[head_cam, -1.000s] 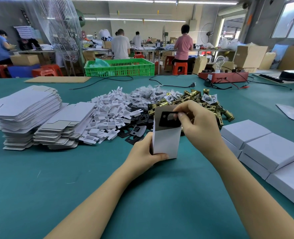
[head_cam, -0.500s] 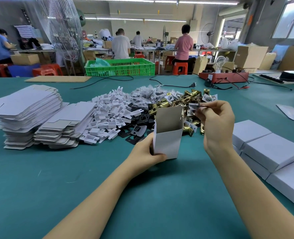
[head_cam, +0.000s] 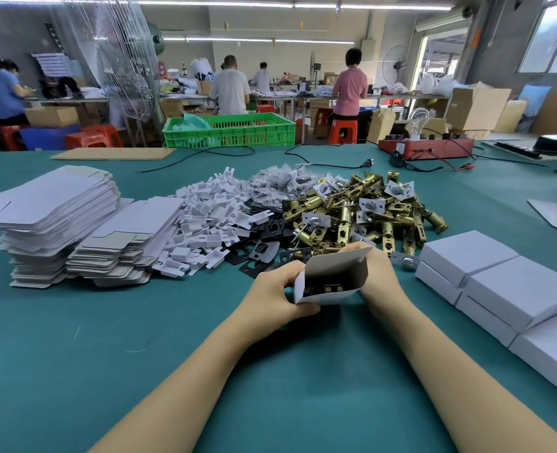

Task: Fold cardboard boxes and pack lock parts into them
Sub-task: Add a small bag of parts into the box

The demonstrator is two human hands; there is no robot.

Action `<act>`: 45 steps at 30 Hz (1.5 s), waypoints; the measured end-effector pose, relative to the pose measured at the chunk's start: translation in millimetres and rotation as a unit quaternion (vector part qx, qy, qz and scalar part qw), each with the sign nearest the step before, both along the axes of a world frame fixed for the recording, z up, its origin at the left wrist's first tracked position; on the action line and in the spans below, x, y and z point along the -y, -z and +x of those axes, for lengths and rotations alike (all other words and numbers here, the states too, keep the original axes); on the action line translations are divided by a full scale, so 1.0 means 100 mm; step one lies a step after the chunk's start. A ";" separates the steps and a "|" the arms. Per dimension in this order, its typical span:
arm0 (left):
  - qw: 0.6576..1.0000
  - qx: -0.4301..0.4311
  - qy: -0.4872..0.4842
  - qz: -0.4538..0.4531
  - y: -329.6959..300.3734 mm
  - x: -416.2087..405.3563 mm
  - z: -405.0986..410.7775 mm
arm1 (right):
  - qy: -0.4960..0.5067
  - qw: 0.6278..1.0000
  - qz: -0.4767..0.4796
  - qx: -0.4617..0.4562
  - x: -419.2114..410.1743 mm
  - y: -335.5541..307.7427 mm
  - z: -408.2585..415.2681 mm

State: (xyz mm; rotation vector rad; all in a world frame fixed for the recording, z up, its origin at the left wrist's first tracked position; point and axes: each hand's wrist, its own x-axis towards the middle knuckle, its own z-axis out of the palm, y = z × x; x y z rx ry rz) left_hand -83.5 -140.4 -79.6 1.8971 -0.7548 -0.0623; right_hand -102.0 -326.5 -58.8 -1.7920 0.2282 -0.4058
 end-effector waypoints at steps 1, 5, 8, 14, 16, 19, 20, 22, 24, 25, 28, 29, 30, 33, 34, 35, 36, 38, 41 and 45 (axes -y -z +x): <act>1.000 0.002 0.001 0.001 0.00 0.00 0.00 | -0.014 1.000 -0.002 -0.004 -0.01 0.00 0.01; 1.000 0.000 0.004 -0.002 0.01 -0.01 0.02 | -0.043 0.997 -0.057 -0.017 -0.03 0.01 0.04; 1.000 -0.001 0.007 -0.006 0.01 0.00 0.02 | -0.075 0.996 -0.040 -0.015 -0.01 0.02 0.04; 0.998 -0.045 -0.002 -0.037 0.03 0.03 0.04 | -0.084 0.996 0.032 0.006 -0.08 0.01 0.02; 0.997 -0.057 -0.021 -0.050 0.02 0.04 0.07 | -0.100 0.987 0.124 0.000 -0.11 0.01 0.05; 0.987 -0.106 -0.064 -0.103 0.02 0.07 0.10 | -0.123 0.981 0.151 -0.020 -0.08 0.04 0.08; 0.983 -0.118 -0.074 -0.121 0.02 0.07 0.10 | -0.132 0.981 0.144 -0.022 -0.07 0.05 0.10; 0.976 -0.139 -0.081 -0.147 0.01 0.07 0.10 | -0.144 0.979 0.141 -0.022 -0.08 0.07 0.09; 0.967 -0.166 -0.082 -0.176 -0.01 0.05 0.10 | -0.140 0.981 0.134 -0.016 -0.10 0.07 0.08; 0.961 -0.180 -0.084 -0.192 -0.02 0.03 0.10 | -0.131 0.983 0.129 -0.012 -0.10 0.07 0.08; 0.936 -0.222 -0.100 -0.255 -0.06 -0.03 0.14 | -0.072 0.990 0.121 -0.017 -0.12 0.03 0.08; 0.923 -0.234 -0.111 -0.284 -0.08 -0.06 0.16 | -0.048 0.995 0.092 -0.016 -0.11 0.02 0.07; 0.909 -0.241 -0.126 -0.315 -0.09 -0.10 0.19 | -0.025 0.999 0.044 -0.012 -0.11 -0.01 0.06; 0.892 -0.207 -0.183 -0.357 -0.13 -0.22 0.28 | 0.013 0.994 -0.103 0.017 -0.15 -0.08 0.01; 0.898 -0.181 -0.204 -0.346 -0.13 -0.26 0.30 | 0.018 0.990 -0.136 0.026 -0.19 -0.12 0.02; 0.903 -0.157 -0.223 -0.333 -0.13 -0.29 0.31 | 0.019 0.986 -0.162 0.031 -0.25 -0.17 0.05; 0.904 -0.137 -0.241 -0.325 -0.13 -0.30 0.32 | 0.014 0.983 -0.183 0.028 -0.32 -0.23 0.10; 0.891 -0.111 -0.294 -0.326 -0.12 -0.31 0.34 | -0.023 0.974 -0.224 0.006 -0.50 -0.33 0.26; 0.851 -0.068 -0.407 -0.326 -0.12 -0.34 0.36 | -0.098 0.947 -0.305 0.003 -0.73 -0.38 0.56; 0.819 -0.051 -0.457 -0.344 -0.12 -0.37 0.41 | -0.177 0.876 -0.448 0.026 -0.97 -0.24 0.89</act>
